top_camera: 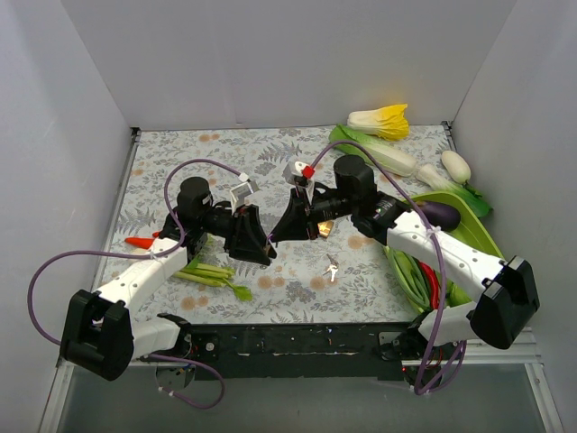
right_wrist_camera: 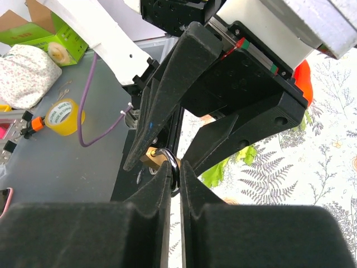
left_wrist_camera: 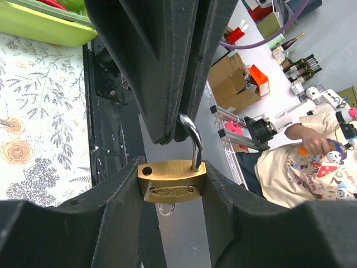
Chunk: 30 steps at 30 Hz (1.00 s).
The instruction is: Unlock with the key
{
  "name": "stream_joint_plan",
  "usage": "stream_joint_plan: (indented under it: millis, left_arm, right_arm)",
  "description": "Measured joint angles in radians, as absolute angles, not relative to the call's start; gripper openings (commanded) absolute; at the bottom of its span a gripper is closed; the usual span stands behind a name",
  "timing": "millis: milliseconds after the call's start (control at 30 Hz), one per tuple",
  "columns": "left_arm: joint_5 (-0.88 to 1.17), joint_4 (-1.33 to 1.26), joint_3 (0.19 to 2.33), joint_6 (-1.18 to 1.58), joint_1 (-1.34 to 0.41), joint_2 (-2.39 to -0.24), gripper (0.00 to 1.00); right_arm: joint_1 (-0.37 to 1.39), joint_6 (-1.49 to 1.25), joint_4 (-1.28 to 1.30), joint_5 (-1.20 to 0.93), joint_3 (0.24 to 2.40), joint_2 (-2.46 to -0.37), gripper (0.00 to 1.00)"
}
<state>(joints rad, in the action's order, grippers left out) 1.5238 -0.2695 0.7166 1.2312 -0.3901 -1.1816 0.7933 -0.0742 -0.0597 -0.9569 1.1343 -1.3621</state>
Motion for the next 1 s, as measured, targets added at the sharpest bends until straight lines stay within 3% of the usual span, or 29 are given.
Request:
stream_joint_plan:
  millis: [33,333,700,1000]
  left_arm:
    - [1.525,-0.253,0.718,1.22,-0.388,-1.182,0.0]
    - [1.394,0.044,0.813,0.998,-0.382,-1.213,0.0]
    - [0.828,0.232,0.842,0.875,-0.414,-1.248,0.0]
    - [0.476,0.266,0.847,0.871,-0.489,-1.282,0.0]
  right_arm:
    - [0.793,-0.075,-0.054,-0.956,1.136,-1.362,0.02]
    - [0.777,-0.07,0.121,-0.827,1.207,-1.362,0.01]
    - [0.765,-0.084,0.213,-0.515,1.217,-1.446,0.01]
    - [0.766,-0.194,0.155,-0.439,1.221,-1.542,0.01]
